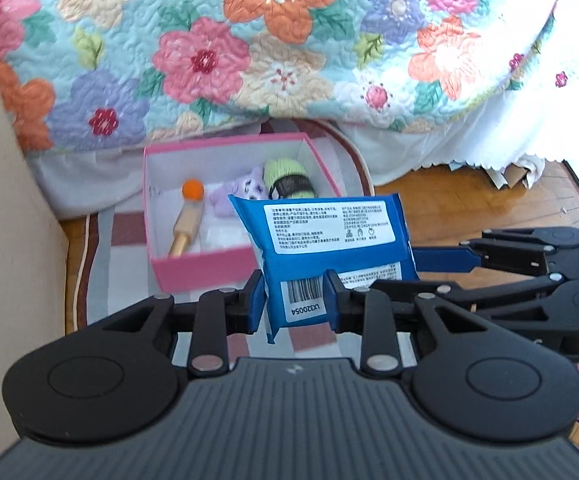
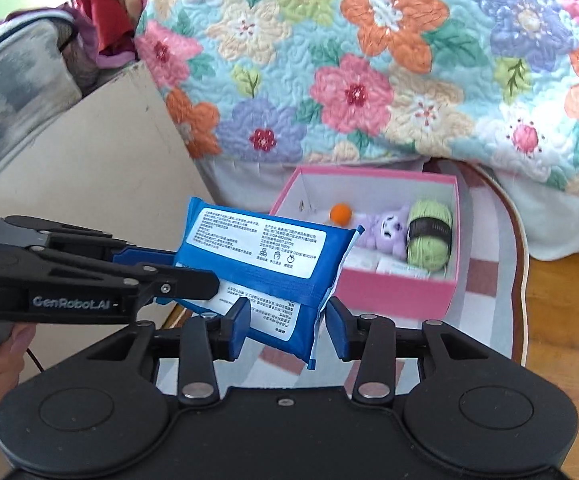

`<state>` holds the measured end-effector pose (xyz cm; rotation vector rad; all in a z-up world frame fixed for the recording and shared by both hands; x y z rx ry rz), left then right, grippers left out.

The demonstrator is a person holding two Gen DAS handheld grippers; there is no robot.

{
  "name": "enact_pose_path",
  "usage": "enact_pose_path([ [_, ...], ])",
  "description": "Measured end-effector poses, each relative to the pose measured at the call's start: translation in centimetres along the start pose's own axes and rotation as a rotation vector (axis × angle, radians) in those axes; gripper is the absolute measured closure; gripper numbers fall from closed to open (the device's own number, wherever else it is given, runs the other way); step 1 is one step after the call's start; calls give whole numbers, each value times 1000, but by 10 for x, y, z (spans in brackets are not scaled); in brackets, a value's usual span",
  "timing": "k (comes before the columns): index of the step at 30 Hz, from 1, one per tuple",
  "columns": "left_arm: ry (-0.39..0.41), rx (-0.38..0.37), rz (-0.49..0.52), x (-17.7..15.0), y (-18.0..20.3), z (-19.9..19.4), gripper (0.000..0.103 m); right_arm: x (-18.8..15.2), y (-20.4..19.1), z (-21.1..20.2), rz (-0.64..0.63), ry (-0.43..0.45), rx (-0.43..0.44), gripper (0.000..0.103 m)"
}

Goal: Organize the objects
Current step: 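Lift the wipes pack with the left gripper and carry it over the box, then lower the wipes pack into the box and open the left gripper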

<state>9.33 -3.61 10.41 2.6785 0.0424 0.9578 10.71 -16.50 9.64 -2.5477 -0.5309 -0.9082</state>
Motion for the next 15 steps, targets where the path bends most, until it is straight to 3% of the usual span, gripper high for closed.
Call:
enact_pose_path([
  [8,27,26,-91,60,-33,74,73,47,22,45,-20,-25,-52,49],
  [15,-21,81,-230,63,-78,162,75,71,63,136,26,-99,-56,52],
])
Point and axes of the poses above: each gripper's, at about its wrist camera, not at the fingertips, and z roughly the way its jaws point, y to its right, x to its top, the point moved 1 cm from there along z, roughly the way its jaws point, and after that the axes turned 4 degrees about -x, right-handed, at the moved point
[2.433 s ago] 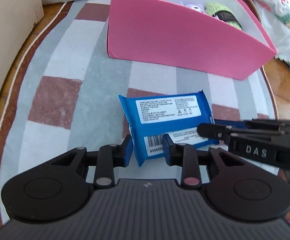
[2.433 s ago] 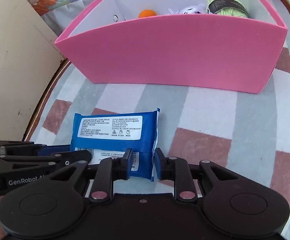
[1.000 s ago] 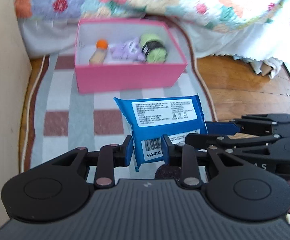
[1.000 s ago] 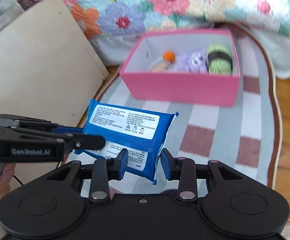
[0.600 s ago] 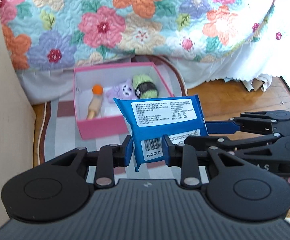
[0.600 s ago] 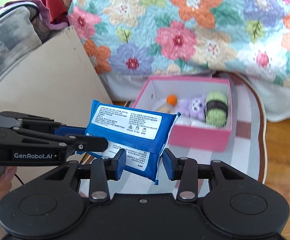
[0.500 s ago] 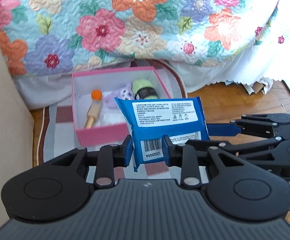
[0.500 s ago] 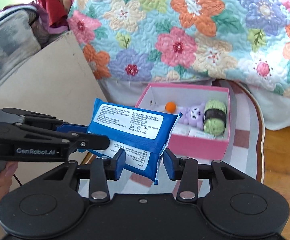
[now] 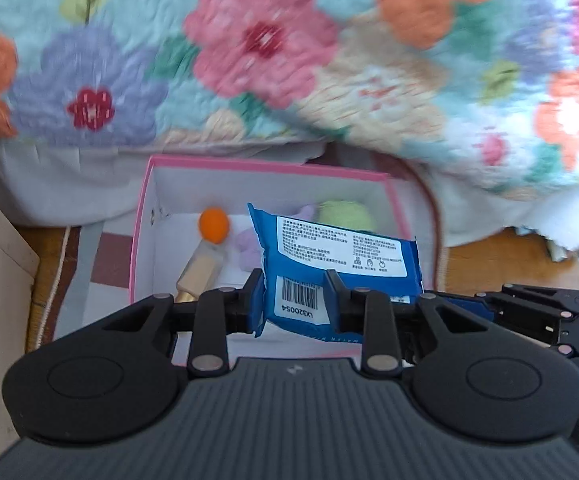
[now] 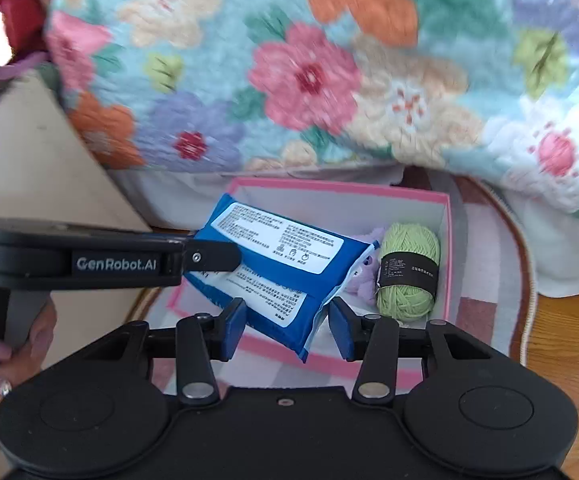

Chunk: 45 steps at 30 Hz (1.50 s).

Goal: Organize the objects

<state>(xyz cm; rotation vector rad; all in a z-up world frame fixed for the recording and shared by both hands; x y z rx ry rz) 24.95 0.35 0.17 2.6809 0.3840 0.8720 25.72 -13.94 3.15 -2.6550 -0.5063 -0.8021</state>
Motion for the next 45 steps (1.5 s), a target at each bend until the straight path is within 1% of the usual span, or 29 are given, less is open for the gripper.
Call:
enact_pose_path([
  [2,-19,32,-2,-2,-8,23,74,2,8,29,3,-28,-5,53],
  [5,-61,56,-32,-7,-22,53,74,1,17,70,20,-67,1,55],
  [8,-107,60,-68,-14,-36,77,75,-1,21,100,17,-101,-4,58],
  [9,-122,55,-83,-17,-40,83,75,-2,21,109,-2,-115,-10,63],
  [12,-149,68,-93,-22,-45,95,75,-6,21,123,-35,-149,-34,66],
  [14,-147,100,-73,-25,-44,100,75,-8,21,129,-45,-161,-36,68],
  [15,-153,107,-81,-26,-45,104,75,-9,21,133,-47,-168,-40,71],
  [17,-163,104,-117,-27,-49,109,74,-11,22,141,-41,-184,-53,72],
  [19,-154,113,-136,-27,-52,110,73,-14,23,148,-51,-185,-91,73],
  [21,-145,128,-132,-26,-53,109,73,-17,24,151,-72,-161,-120,73],
  [23,-138,137,-129,-26,-52,103,70,-19,27,148,-69,-145,-116,72],
  [25,-134,133,-128,-25,-50,92,61,-21,30,140,-57,-144,-128,72],
  [26,-132,140,-132,-25,-49,85,61,-20,31,134,-54,-134,-129,71],
  [28,-144,172,-134,-25,-45,72,59,-21,31,118,-49,-101,-101,71],
  [29,-138,172,-132,-25,-42,63,57,-21,30,108,-44,-90,-87,71],
  [31,-113,159,-118,-26,-33,45,47,-22,28,92,-36,-77,-63,71],
  [33,-97,162,-93,-28,-24,26,40,-24,26,77,-23,-77,-49,71],
  [35,-97,171,-58,-30,-15,10,35,-27,22,63,-26,-76,-38,70],
  [37,-92,173,-34,-34,-7,-8,28,-29,18,45,-41,-65,-27,70],
  [38,-82,182,-23,-36,-3,-17,26,-30,16,36,-47,-60,-24,69],
  [40,-59,216,-6,-40,4,-33,17,-32,12,17,-63,-49,-25,68],
  [42,-43,240,15,-45,10,-49,15,-33,7,-3,-77,-31,-37,64],
  [45,-39,242,27,-55,15,-69,11,-36,1,-31,-87,-11,-54,61],
])
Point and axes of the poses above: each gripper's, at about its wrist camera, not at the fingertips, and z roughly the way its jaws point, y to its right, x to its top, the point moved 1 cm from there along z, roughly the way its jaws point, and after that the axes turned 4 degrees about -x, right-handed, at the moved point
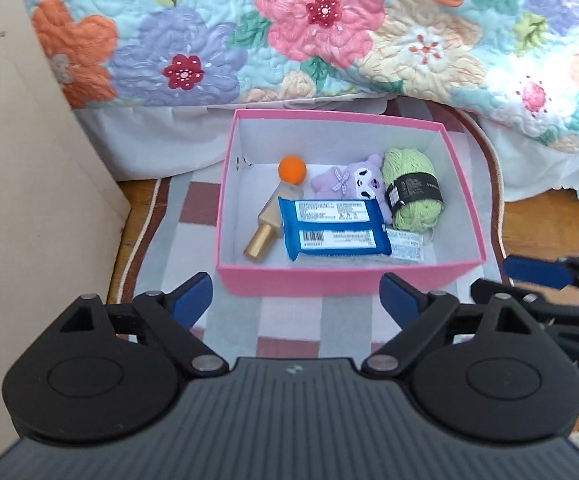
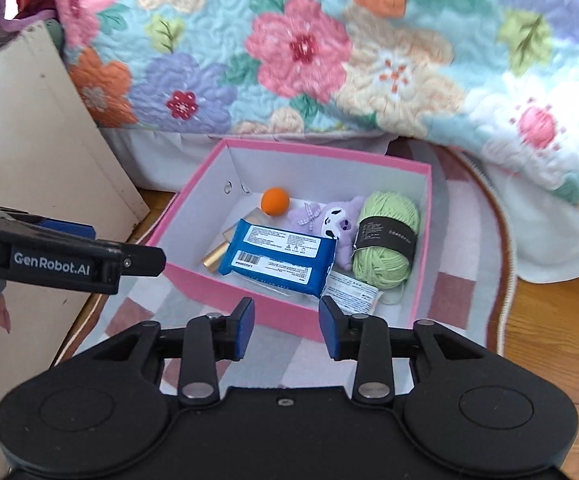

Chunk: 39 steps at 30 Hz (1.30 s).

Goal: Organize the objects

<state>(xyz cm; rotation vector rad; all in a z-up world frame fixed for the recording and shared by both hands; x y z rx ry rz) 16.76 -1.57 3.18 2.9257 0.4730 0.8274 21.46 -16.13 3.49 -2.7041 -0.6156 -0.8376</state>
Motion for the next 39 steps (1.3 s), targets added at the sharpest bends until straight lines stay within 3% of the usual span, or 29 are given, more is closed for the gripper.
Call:
enact_pose_path([
  [9,26,-28,-6,-31,3,-54,11,-19,-14,-59,18,92,-41,48],
  [17,26,-18,-2,-61,-2,-73,10,-41,-23,-80,38,81,-72,40],
  [22,34,11,-18,-74,-12,-80,10,-54,-26,-85,73,56,-60,27],
  [24,34,20,-21,-77,-15,-82,10,-57,-27,-87,84,55,-65,15],
  [29,21,16,-40,-82,-20,-80,0,-60,-29,-87,94,52,-107,11],
  [35,-54,45,-31,-83,-21,-66,0,-59,-29,-85,107,37,-133,11],
  [39,-76,25,-61,-84,-26,-61,0,-59,-30,-85,122,27,-144,11],
])
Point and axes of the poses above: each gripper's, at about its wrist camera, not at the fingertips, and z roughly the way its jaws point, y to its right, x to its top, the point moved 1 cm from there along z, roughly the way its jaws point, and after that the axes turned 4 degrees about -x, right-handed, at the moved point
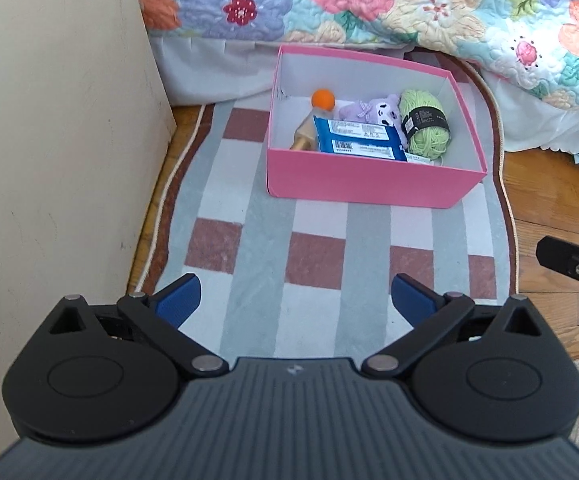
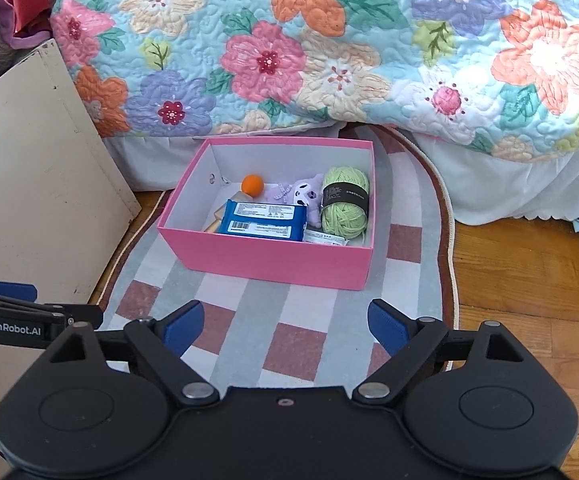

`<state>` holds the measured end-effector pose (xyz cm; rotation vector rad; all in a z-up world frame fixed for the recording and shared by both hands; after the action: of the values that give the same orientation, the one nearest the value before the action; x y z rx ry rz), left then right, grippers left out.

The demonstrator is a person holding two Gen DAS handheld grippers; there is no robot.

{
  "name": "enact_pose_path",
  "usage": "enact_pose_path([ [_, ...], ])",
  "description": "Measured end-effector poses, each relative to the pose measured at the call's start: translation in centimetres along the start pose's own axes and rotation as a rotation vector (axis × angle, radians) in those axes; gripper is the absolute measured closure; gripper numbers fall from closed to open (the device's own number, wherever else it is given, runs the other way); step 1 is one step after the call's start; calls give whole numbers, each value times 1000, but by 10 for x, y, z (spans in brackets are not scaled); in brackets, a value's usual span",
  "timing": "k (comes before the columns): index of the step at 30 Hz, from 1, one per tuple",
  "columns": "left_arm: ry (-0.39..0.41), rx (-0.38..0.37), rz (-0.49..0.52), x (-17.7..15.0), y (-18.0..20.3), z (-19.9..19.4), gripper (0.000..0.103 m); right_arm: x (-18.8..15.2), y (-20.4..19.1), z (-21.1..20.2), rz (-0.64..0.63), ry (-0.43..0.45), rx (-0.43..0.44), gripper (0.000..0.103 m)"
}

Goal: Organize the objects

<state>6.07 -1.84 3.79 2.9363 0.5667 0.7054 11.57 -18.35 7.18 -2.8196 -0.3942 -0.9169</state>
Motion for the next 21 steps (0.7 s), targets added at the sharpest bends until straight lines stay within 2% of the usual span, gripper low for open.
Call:
enact_pose_path([
  [10,16,64,13,0,-2,1,0,-1,-2,2,2,-30,-40,11],
  [13,-7,98,35,1,0,8,0,-2,-3,3,5,-37,-56,11],
  [21,-41,84,9,-2,-5,17,0,-3,-4,8,9,-62,-83,11],
])
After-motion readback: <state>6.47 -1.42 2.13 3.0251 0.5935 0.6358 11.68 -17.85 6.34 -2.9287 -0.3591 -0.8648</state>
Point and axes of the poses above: each gripper's, at about its wrist camera, not at the fingertips, and z roughly the way its jaws point, y to its right, x to its top, the point moved 1 cm from there along z, roughly the way its jaws point, and after that the axes turned 4 degrees about -x, right-handed, at the moved point
